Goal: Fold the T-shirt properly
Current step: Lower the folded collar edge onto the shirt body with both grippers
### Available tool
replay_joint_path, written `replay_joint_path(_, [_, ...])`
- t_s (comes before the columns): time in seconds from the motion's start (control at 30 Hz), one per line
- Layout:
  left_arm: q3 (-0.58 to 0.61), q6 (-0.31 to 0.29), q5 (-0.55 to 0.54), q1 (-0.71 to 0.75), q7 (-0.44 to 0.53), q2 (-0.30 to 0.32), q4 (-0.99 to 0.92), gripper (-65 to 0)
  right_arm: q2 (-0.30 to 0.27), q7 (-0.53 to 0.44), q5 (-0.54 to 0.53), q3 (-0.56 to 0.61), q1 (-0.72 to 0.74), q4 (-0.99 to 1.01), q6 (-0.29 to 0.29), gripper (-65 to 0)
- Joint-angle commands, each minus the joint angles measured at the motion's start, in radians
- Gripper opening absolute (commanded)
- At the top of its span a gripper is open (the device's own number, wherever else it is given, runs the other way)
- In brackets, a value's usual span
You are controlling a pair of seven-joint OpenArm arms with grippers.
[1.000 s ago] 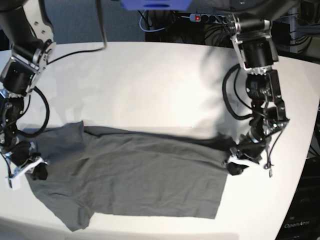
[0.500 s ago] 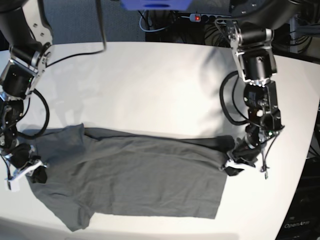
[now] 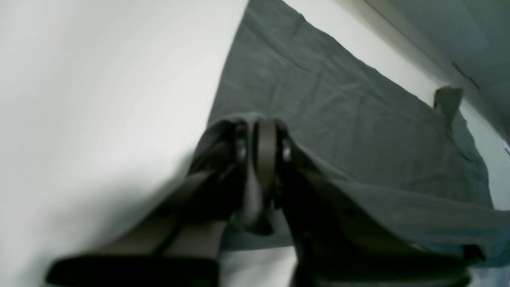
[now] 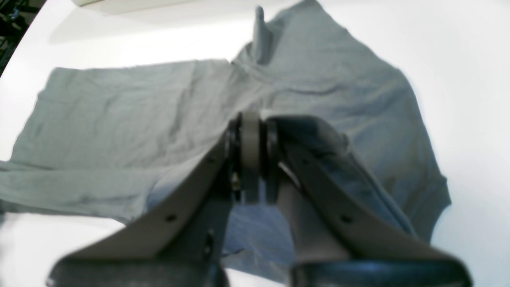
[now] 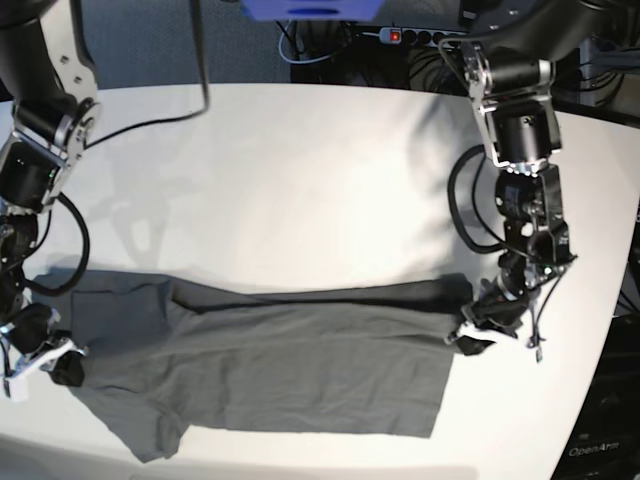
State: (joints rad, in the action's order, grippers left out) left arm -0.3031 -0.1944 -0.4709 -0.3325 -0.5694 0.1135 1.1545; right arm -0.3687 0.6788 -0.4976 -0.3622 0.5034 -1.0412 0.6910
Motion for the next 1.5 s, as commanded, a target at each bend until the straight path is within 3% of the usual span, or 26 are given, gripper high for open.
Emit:
replay_joint_path(0.0, [-0.001, -0.006, -0.007, -0.033, 0.022, 0.012, 0.025, -62.5, -0.019, -0.029, -0.020, -0.002, 0.028, -0.017, 0.007, -63.7])
replay_joint_path(0.3, [-0.001, -0.007, -0.005, -0.063, 0.024, 0.012, 0.023, -62.5, -0.039, -0.031, -0.020, -0.002, 0.031, -0.017, 0.007, -63.5])
replay_joint_path(0.7, [-0.001, -0.007, -0.005, -0.067, 0.022, 0.061, 0.012, -62.5, -0.062, -0.031, -0.020, 0.067, 0.071, -0.017, 0.007, -63.5])
replay_joint_path(0.97, [0.000, -0.009, -0.005, -0.069, 0.022, 0.059, 0.015, -62.5, -0.056, -0.031, 0.043, 0.056, 0.062, -0.018, 0.007, -64.0])
replay_joint_path(1.2, [0.055, -0.009, -0.005, -0.075, 0.024, 0.062, 0.014, -62.5, -0.042, -0.021, 0.044, -0.084, -0.024, -0.020, 0.007, -64.0])
replay_joint_path(1.47, [0.091, -0.009, -0.004, -0.116, 0.024, 0.062, 0.012, -62.5, -0.049, -0.028, 0.043, -0.099, -0.062, -0.023, 0.007, -64.1])
